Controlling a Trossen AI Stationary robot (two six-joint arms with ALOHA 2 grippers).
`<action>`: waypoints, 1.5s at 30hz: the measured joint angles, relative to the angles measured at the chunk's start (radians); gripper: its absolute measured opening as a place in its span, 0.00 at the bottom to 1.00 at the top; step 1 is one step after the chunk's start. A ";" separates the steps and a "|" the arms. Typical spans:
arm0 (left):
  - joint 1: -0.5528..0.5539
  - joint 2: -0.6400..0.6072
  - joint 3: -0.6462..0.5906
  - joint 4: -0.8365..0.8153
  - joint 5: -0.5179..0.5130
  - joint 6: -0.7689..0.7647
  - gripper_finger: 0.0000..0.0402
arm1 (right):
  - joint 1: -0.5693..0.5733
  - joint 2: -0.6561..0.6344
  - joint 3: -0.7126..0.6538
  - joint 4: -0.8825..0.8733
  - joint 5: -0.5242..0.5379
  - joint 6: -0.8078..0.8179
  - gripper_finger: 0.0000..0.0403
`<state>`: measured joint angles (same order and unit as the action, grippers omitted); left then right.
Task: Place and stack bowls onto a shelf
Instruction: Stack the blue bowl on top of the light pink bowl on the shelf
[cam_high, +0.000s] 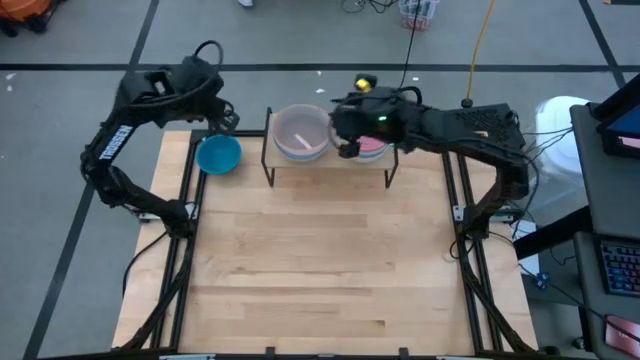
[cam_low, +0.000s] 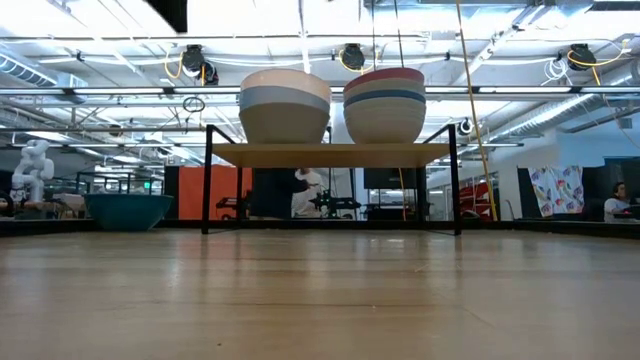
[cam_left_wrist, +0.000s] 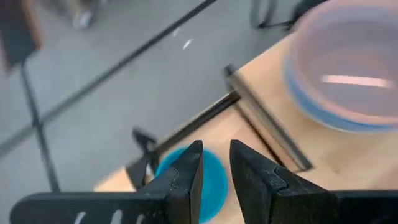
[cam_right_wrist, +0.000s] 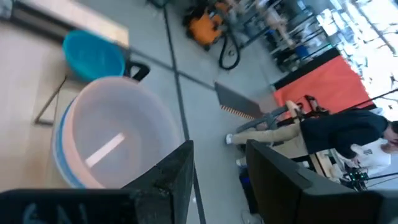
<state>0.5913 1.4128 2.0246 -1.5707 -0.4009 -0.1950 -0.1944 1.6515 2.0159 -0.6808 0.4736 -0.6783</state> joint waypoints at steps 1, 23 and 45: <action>0.014 0.000 -0.031 0.000 -0.017 -0.051 0.21 | 0.000 -0.017 0.000 -0.003 0.000 0.006 0.35; 0.242 0.001 -0.671 0.099 0.132 -0.372 0.21 | 0.000 -0.250 0.000 -0.115 -0.002 -0.013 0.35; 0.256 0.001 -0.732 0.163 0.139 -0.142 0.18 | 0.000 -0.250 0.000 -0.126 -0.003 -0.022 0.35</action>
<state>0.8471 1.4142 1.2927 -1.4078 -0.2623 -0.3374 -0.1944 1.4014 2.0163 -0.8070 0.4709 -0.7006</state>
